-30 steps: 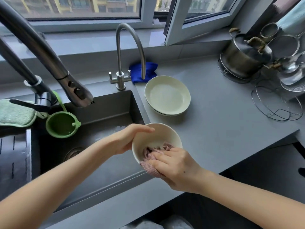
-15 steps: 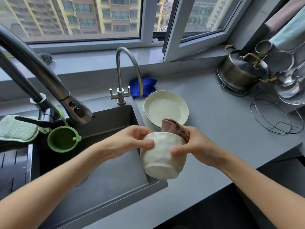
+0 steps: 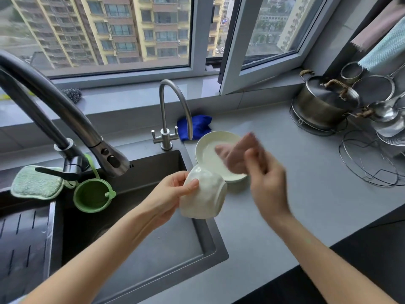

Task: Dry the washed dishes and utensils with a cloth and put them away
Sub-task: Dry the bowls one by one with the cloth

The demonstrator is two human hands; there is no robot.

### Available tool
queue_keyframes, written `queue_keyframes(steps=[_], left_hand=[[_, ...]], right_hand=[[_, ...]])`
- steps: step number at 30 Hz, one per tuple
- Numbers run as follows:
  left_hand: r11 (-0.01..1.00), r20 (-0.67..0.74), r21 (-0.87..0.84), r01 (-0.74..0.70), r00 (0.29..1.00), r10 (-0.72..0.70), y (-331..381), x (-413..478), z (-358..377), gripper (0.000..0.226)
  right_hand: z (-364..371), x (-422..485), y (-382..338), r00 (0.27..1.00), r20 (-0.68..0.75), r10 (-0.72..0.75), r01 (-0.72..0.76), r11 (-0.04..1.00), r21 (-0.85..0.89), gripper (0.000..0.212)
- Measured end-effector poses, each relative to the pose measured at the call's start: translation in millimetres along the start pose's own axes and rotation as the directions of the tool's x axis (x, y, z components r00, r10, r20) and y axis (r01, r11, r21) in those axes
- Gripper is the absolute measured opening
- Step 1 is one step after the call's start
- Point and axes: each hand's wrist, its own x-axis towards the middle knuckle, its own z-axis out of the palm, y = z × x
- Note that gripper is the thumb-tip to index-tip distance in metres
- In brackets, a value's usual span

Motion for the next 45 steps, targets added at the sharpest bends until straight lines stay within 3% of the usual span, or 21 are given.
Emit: queue_keyframes(steps=[2, 3, 5, 10, 12, 14, 17, 19, 21, 23, 25, 27, 30, 33, 36, 38, 41, 43, 45], left_hand=[[0.999, 0.023, -0.051, 0.002, 1.0, -0.001, -1.4, 0.5, -3.1, 0.021], [0.997, 0.043, -0.078, -0.003, 0.999, 0.007, -0.6, -0.3, -3.1, 0.024], [0.995, 0.07, -0.096, -0.03, 0.997, 0.037, 0.7, -2.5, -4.8, 0.027], [0.993, 0.101, -0.064, -0.095, 0.99, 0.101, 10.2, -5.0, -9.1, 0.034], [0.992, 0.086, -0.045, -0.115, 0.989, 0.118, 11.3, -4.6, -7.2, 0.03], [0.992, 0.077, -0.028, -0.12, 0.99, 0.122, 11.4, -4.9, -5.9, 0.025], [0.996, 0.045, -0.046, -0.078, 0.996, 0.081, 11.1, -5.6, -3.1, 0.019], [0.997, 0.015, -0.063, -0.051, 0.999, 0.052, 9.7, -3.4, 1.7, 0.022], [0.997, -0.035, -0.066, -0.04, 0.999, 0.038, 7.7, 1.5, 6.7, 0.022], [0.995, -0.098, -0.101, -0.022, 0.995, 0.012, 9.7, 6.2, 12.2, 0.015], [0.97, -0.143, -0.245, 0.012, 0.989, -0.048, 14.5, 12.2, 15.6, 0.013], [0.902, -0.133, -0.427, 0.061, 0.983, -0.13, 20.1, 17.8, 19.2, 0.019], [0.812, -0.068, -0.565, 0.147, 0.972, -0.224, 24.7, 21.3, 26.2, 0.033], [0.804, -0.033, -0.576, 0.144, 0.979, -0.199, 23.0, 21.0, 36.2, 0.032], [0.942, -0.087, -0.337, -0.005, 0.996, -0.026, 29.4, 21.1, 49.8, 0.033], [0.982, -0.081, -0.16, -0.105, 0.992, 0.092, 34.0, 21.4, 57.0, 0.03], [0.985, -0.032, -0.032, -0.169, 0.985, 0.168, 35.5, 23.0, 65.1, 0.019], [0.989, 0.003, -0.047, -0.142, 0.99, 0.142, 34.1, 21.7, 73.9, 0.013], [0.986, 0.0, -0.133, -0.104, 0.994, 0.105, 30.9, 20.5, 88.5, 0.036]], right_hand=[[22.1, -36.2, 10.2, 0.932, 0.326, -0.16, 0.232, 0.952, -0.198, 0.037], [30.5, -45.8, 18.7, 0.889, 0.416, -0.192, 0.339, 0.887, -0.314, 0.041], [39.2, -47.0, 27.3, 0.875, 0.46, -0.15, 0.362, 0.835, -0.415, 0.044], [47.6, -19.7, 12.7, 0.867, 0.49, -0.088, 0.327, 0.843, -0.427, 0.046], [49.9, -0.9, 7.9, 0.879, 0.476, 0.007, 0.206, 0.896, -0.394, 0.057], [46.8, 20.0, 8.9, 0.881, 0.442, 0.168, -0.028, 0.951, -0.307, 0.063], [34.9, 39.2, 13.3, 0.833, 0.373, 0.409, -0.389, 0.912, -0.132, 0.071], [33.8, 34.9, 9.3, 0.856, 0.297, 0.422, -0.374, 0.904, -0.205, 0.08], [39.3, 14.2, 4.2, 0.944, 0.241, 0.225, -0.128, 0.924, -0.361, 0.073], [41.4, -18.2, 8.8, 0.974, 0.217, -0.071, 0.17, 0.861, -0.48, 0.057], [37.4, -45.6, 25.9, 0.921, 0.245, -0.302, 0.389, 0.74, -0.549, 0.05], [31.5, -60.5, 48.1, 0.824, 0.324, -0.465, 0.559, 0.568, -0.605, 0.046], [25.2, -52.4, 53.1, 0.751, 0.317, -0.579, 0.615, 0.441, -0.654, 0.042], [18.8, -33.0, 36.1, 0.753, 0.289, -0.591, 0.611, 0.464, -0.642, 0.045], [12.1, -14.5, 13.6, 0.819, 0.271, -0.505, 0.559, 0.597, -0.575, 0.043], [1.3, -2.6, -1.1, 0.879, 0.282, -0.385, 0.477, 0.694, -0.54, 0.046], [-31.5, 22.4, -16.8, 0.945, 0.322, -0.06, 0.187, 0.907, -0.379, 0.044], [-63.3, 43.2, -17.9, 0.895, 0.414, 0.164, -0.089, 0.977, -0.195, 0.03], [-97.5, 53.8, -11.9, 0.802, 0.531, 0.274, -0.301, 0.953, -0.036, 0.028]])
